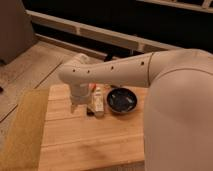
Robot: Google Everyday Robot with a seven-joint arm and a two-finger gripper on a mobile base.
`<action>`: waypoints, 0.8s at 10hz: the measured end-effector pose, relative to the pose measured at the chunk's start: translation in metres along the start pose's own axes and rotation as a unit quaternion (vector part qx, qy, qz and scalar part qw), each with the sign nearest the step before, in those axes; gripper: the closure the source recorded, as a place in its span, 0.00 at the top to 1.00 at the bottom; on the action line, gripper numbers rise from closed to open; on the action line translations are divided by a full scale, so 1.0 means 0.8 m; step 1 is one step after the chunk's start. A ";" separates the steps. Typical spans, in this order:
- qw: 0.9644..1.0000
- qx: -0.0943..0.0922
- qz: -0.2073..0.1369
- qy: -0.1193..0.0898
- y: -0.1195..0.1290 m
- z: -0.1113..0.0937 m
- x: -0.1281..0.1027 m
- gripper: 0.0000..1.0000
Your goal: Place the eraser in the ceramic cup
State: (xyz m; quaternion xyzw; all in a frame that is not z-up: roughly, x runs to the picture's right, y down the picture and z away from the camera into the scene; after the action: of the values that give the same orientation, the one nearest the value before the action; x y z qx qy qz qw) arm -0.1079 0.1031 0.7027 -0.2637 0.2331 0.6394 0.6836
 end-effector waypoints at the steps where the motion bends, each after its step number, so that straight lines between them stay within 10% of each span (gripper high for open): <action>1: 1.000 0.000 0.000 0.000 0.000 0.000 0.000 0.65; 5: 1.000 0.001 -0.003 -0.004 0.001 -0.001 -0.004 0.65; 8: 0.996 0.033 -0.032 -0.071 -0.025 -0.039 -0.089 0.65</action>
State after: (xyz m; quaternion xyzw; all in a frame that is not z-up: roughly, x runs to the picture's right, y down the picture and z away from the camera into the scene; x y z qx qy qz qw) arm -0.0924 0.0281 0.7269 -0.2025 0.1965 0.6262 0.7268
